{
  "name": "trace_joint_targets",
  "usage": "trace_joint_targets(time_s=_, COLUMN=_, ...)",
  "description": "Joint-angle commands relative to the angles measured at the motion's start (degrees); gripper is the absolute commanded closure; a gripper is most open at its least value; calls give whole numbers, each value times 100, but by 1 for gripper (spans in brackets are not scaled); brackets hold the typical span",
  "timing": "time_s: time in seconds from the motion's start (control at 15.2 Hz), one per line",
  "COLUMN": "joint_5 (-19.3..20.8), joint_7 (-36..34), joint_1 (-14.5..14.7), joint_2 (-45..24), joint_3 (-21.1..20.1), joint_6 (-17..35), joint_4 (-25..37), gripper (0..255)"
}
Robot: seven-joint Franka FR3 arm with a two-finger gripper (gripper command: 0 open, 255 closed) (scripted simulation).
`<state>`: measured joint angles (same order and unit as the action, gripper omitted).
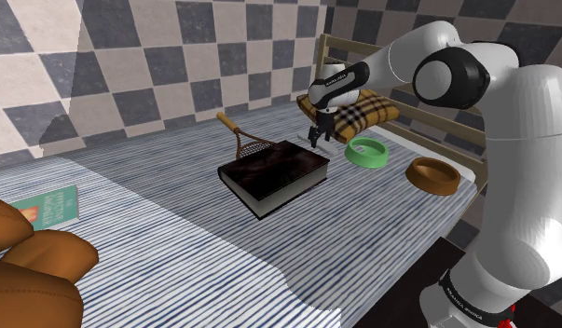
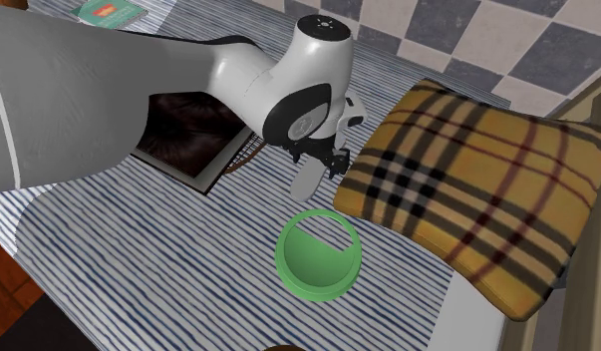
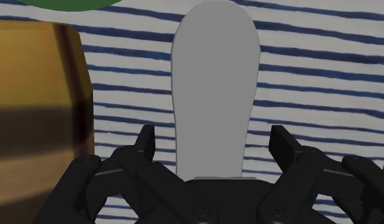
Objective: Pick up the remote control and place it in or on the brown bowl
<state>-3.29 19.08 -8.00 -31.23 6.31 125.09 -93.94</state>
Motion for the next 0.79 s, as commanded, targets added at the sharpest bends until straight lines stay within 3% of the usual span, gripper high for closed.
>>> trace_joint_targets(time_s=0.0, joint_5=2, joint_7=0, joint_1=-7, joint_2=-16, joint_3=6, joint_6=10, joint_4=-2, gripper=0)
trace_joint_targets(time_s=0.13, joint_5=2, joint_7=0, joint_1=-7, joint_2=-16, joint_3=6, joint_6=10, joint_4=-2, gripper=0)
trace_joint_targets(time_s=0.2, joint_5=2, joint_7=1, joint_1=-8, joint_2=-13, joint_3=6, joint_6=7, joint_4=-1, gripper=255)
trace_joint_targets(time_s=0.73, joint_5=1, joint_7=7, joint_1=-13, joint_2=-17, joint_3=7, joint_6=6, joint_4=3, gripper=255)
